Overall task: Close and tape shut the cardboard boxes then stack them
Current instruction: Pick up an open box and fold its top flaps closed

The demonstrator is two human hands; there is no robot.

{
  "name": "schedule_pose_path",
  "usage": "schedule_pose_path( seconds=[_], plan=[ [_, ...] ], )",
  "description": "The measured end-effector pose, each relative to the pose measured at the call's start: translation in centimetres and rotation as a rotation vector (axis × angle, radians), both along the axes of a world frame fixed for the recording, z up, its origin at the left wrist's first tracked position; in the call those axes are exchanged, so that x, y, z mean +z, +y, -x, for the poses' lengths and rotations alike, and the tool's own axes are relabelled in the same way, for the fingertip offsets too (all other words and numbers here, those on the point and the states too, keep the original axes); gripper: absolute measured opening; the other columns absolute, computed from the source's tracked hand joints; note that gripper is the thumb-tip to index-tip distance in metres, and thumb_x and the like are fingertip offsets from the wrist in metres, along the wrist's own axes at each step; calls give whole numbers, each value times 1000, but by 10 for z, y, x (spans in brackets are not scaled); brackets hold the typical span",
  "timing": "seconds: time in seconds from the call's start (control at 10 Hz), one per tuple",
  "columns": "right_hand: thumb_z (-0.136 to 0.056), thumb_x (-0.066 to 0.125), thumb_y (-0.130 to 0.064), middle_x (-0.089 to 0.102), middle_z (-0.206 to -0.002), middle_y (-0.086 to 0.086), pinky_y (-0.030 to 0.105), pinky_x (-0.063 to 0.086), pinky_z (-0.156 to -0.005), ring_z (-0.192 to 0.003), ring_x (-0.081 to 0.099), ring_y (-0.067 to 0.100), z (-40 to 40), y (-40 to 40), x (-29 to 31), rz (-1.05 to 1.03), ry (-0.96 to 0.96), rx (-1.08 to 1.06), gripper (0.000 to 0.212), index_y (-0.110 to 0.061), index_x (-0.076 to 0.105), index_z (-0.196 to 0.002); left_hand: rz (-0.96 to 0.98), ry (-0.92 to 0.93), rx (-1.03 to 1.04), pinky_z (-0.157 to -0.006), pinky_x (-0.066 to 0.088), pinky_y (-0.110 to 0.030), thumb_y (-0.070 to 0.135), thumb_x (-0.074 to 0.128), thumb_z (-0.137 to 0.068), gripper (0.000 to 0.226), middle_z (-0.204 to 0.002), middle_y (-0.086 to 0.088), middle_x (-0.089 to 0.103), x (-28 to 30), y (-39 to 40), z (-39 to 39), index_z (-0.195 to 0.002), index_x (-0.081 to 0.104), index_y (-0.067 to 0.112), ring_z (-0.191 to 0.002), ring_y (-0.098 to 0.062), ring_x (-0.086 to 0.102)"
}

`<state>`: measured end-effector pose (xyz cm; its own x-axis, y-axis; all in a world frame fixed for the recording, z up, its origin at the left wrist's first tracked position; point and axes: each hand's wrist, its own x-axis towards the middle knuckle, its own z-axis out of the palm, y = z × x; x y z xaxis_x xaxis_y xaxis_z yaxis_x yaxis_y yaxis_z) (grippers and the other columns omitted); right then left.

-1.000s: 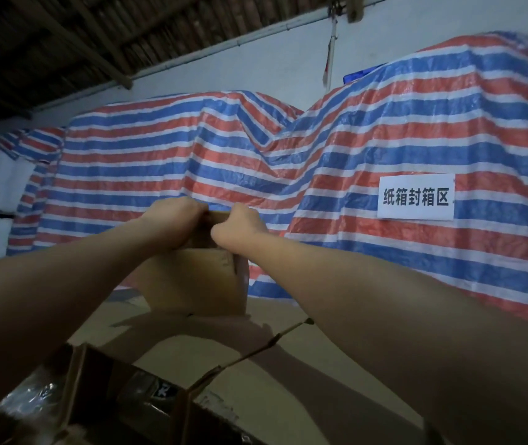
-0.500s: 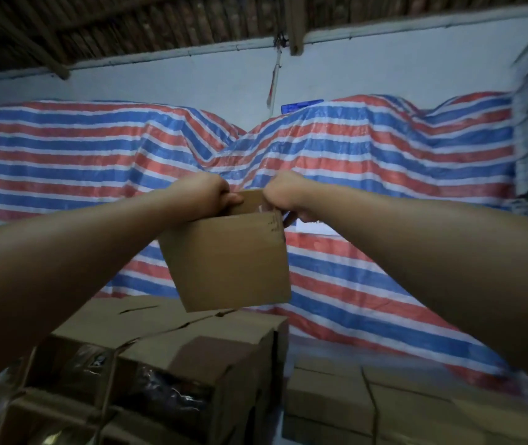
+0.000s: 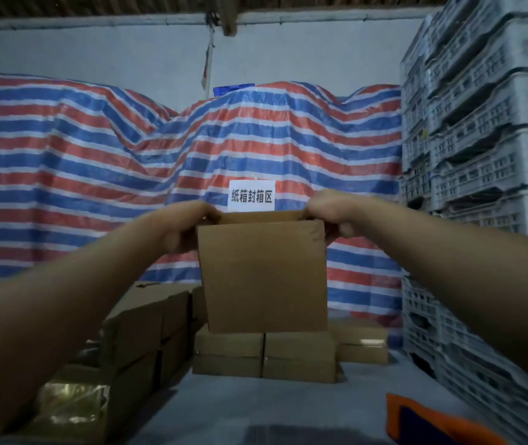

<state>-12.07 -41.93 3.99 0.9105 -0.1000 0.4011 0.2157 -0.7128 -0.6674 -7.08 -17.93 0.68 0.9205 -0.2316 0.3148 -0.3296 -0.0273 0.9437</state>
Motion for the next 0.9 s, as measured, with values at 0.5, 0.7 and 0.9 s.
schedule_pose_path(
  seconds=[0.5,0.7,0.9],
  plan=[
    [-100,51,-23,62,-70,7,32,54,-60,-66,59,23,-39,-67,-193,-323,361,5,19,-14,62,-89,386,221,-32,-72,56,-39,21,62,-88,24,-99,-14,68,-198,-75,-31,-107,65,6,-84,-27,67],
    [-93,57,-15,67,-72,8,37,57,-69,-72,64,25,-48,-72,-199,-574,296,-8,10,-11,65,-91,416,280,-71,-55,51,-26,23,61,-88,19,-79,-10,66,-196,-80,-46,-92,69,7,-63,-20,64],
    [-91,61,-50,77,-83,8,31,57,-63,-73,75,21,-55,-64,-237,-952,170,112,44,-18,81,-67,447,182,-58,-75,53,-38,39,47,-98,34,-98,-12,71,-209,-83,-59,-104,69,14,-85,-25,67]
  ],
)
